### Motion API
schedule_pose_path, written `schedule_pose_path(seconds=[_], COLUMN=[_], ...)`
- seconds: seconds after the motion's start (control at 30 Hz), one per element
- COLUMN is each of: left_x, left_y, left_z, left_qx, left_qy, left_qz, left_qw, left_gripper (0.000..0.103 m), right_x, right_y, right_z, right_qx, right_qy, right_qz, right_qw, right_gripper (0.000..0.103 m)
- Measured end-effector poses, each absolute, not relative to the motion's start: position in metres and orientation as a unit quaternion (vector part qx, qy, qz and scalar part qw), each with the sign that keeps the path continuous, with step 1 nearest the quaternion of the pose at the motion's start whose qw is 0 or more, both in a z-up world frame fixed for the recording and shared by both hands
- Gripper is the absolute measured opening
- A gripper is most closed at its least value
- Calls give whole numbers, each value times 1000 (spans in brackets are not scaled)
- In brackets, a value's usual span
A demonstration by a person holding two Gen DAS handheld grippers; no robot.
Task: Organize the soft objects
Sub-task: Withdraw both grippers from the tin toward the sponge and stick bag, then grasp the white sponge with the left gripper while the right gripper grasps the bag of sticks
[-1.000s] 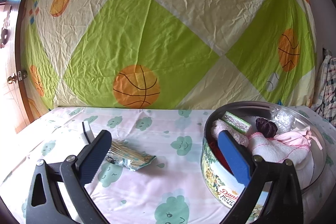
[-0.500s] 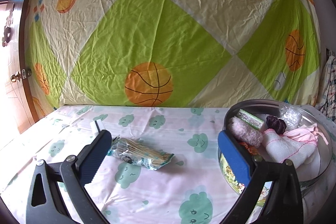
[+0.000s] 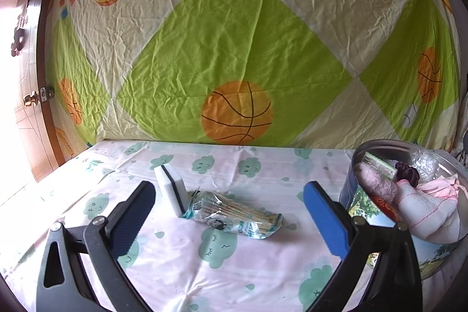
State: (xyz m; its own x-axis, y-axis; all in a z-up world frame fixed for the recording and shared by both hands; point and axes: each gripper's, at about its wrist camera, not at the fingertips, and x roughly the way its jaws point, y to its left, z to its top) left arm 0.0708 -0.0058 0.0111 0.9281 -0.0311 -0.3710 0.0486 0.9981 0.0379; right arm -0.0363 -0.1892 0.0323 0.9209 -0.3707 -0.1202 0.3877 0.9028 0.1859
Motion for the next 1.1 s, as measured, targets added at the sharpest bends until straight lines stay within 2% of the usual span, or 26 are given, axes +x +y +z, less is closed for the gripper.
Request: schedule_pose_path(seconds=[0.43,0.77,1.1], left_x=[93,114,145], left_y=[38,83,131], left_z=[7,6,-5], left_qx=[3,3,-55], left_qy=[202,200,257], left_qz=[9,74,129], left_qw=[979,977,956], left_gripper=[102,102,102], right_x=[-6,30,78], right_y=[-146,-124,-87], right_z=[30,22,13], right_qx=[95,91,44], right_qy=[59,114,175], right_qz=[-155,-125,-74], right_qw=[982,981,981], right_gripper=[87,87,87])
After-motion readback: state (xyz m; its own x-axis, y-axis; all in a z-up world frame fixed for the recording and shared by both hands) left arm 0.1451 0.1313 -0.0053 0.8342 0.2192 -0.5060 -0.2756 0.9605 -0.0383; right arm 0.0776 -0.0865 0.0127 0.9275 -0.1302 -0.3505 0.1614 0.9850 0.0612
